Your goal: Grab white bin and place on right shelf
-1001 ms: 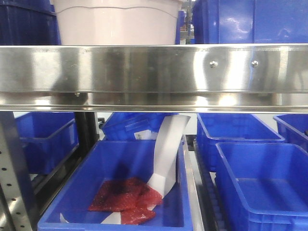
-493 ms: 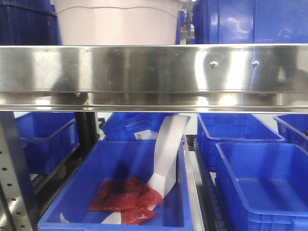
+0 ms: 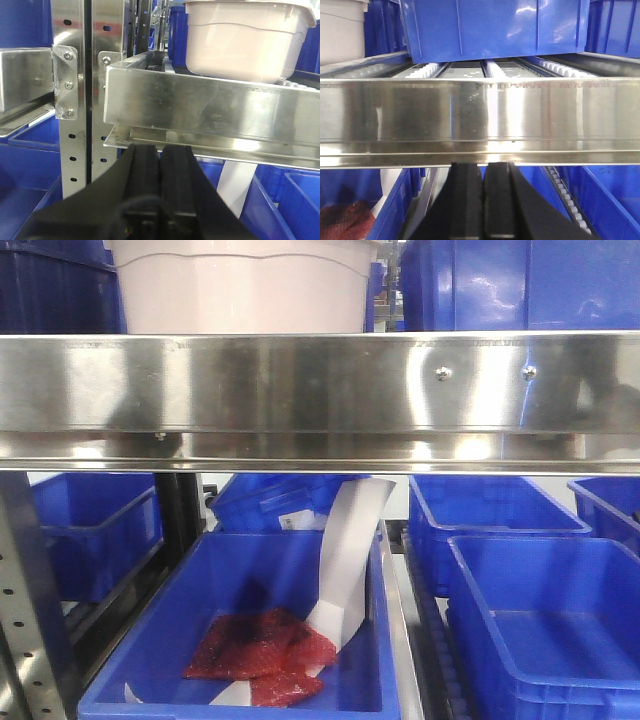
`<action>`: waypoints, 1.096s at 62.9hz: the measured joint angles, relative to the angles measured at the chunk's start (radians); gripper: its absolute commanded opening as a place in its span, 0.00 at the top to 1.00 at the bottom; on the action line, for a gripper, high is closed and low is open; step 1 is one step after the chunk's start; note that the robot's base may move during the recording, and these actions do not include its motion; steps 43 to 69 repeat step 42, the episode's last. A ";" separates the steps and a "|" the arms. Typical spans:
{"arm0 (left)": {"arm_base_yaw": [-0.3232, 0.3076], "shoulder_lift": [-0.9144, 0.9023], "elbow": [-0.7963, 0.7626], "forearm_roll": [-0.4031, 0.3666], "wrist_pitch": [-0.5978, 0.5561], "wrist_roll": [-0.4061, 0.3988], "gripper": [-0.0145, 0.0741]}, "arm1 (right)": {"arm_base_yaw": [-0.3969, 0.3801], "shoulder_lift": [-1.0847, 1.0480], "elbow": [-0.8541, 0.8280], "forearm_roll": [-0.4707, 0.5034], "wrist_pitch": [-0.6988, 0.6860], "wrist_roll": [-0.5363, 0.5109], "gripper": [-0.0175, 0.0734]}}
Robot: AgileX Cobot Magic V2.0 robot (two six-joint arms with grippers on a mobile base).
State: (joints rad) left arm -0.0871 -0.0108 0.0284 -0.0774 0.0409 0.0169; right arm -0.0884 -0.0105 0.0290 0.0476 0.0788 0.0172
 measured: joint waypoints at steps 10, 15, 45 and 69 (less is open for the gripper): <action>0.000 0.000 0.000 0.000 0.000 0.000 0.97 | 0.000 0.000 0.000 0.000 0.000 0.000 0.73; 0.000 0.000 0.000 0.000 0.000 0.000 0.97 | 0.000 0.000 0.000 0.000 0.000 0.000 0.73; 0.000 0.000 0.000 0.000 0.000 0.000 0.97 | 0.000 0.000 0.000 0.000 0.000 0.000 0.73; 0.000 0.000 0.000 0.000 0.000 0.000 0.97 | 0.000 0.000 0.000 0.000 0.000 0.000 0.73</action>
